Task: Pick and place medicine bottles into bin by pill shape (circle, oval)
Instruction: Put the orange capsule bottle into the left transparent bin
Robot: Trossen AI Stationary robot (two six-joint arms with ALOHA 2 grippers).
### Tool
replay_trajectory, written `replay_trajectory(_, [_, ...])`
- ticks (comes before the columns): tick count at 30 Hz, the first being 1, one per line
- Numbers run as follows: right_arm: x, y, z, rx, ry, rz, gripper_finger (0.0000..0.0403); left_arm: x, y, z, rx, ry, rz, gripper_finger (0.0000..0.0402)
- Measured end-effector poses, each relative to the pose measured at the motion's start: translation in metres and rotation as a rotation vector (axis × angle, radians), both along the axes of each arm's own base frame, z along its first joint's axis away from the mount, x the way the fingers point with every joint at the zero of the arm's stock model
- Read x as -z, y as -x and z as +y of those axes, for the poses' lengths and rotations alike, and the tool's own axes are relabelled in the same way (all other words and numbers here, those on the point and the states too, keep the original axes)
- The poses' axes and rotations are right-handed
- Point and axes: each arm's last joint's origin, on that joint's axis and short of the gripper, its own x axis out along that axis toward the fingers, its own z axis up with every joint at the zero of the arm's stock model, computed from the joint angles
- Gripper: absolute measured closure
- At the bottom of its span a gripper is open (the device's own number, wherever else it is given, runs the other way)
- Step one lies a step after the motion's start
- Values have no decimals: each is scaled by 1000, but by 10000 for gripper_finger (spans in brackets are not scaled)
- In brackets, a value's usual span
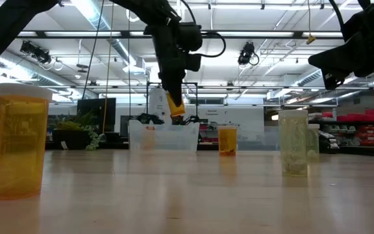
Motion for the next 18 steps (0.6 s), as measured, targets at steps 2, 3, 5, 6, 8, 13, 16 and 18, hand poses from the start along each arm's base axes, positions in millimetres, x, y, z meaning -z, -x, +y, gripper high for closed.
replay_trajectory(2, [0,0,0,0,0,0,383,1,-1,10,-16,-19,-32,197])
replay_trajectory(3, [0,0,0,0,0,0,383,2,0,14,-19,-25,-36,200])
replay_trajectory(5, [0,0,0,0,0,0,383,1,1,22,-24,-49,-61,203])
replay_trajectory(6, [0,0,0,0,0,0,383,0,2,27,-30,-60,-70,202])
replay_trajectory(8, [0,0,0,0,0,0,383,1,4,34,-38,-70,-77,197])
replay_trajectory(13, [0,0,0,0,0,0,383,18,7,54,-77,-60,-51,190])
replay_trajectory(16, [0,0,0,0,0,0,383,38,5,61,-84,-40,-5,198])
replay_trajectory(18, [0,0,0,0,0,1,383,45,5,65,-90,-33,2,201])
